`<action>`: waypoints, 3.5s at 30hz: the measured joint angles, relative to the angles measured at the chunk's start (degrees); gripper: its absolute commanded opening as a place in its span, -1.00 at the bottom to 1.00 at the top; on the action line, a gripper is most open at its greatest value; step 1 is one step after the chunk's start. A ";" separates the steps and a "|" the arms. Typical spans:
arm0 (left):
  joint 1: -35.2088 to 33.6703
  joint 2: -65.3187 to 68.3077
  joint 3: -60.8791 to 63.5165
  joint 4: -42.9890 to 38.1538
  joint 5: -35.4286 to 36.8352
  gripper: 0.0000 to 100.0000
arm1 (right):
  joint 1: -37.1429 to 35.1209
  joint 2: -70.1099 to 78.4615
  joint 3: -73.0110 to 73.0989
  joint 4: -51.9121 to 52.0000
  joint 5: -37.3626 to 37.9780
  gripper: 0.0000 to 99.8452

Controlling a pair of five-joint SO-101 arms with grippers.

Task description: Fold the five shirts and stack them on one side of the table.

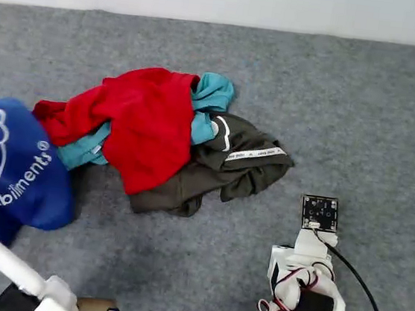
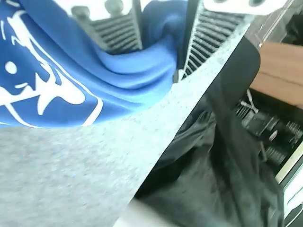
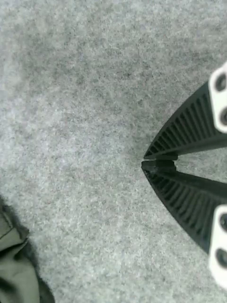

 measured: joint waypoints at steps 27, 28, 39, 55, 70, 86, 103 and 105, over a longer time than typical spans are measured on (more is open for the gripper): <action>5.54 -1.49 -1.14 0.09 -4.31 -0.36 | 0.00 0.00 0.00 0.00 0.00 -0.98; 8.09 -1.49 -2.29 2.81 -4.31 -0.36 | 0.00 0.00 0.00 0.00 0.00 -0.98; 47.74 1.76 -3.78 16.97 3.16 -0.36 | 0.00 0.00 0.00 0.00 0.00 -0.98; 73.93 35.52 -14.42 7.38 17.05 -0.36 | 0.00 0.00 0.00 0.00 0.00 -0.98; 73.49 62.68 -35.96 10.55 15.03 -0.99 | 0.00 0.00 0.00 0.00 0.00 -0.98; 45.89 62.59 -72.44 31.82 7.82 -0.99 | 0.00 0.00 0.00 0.00 0.00 -0.98; 7.47 51.08 -74.02 32.18 -0.09 -0.64 | 0.00 0.00 0.00 0.00 0.00 -0.98; 6.77 48.35 -74.11 32.18 -0.44 -0.49 | 0.00 0.00 0.00 0.00 0.00 -0.98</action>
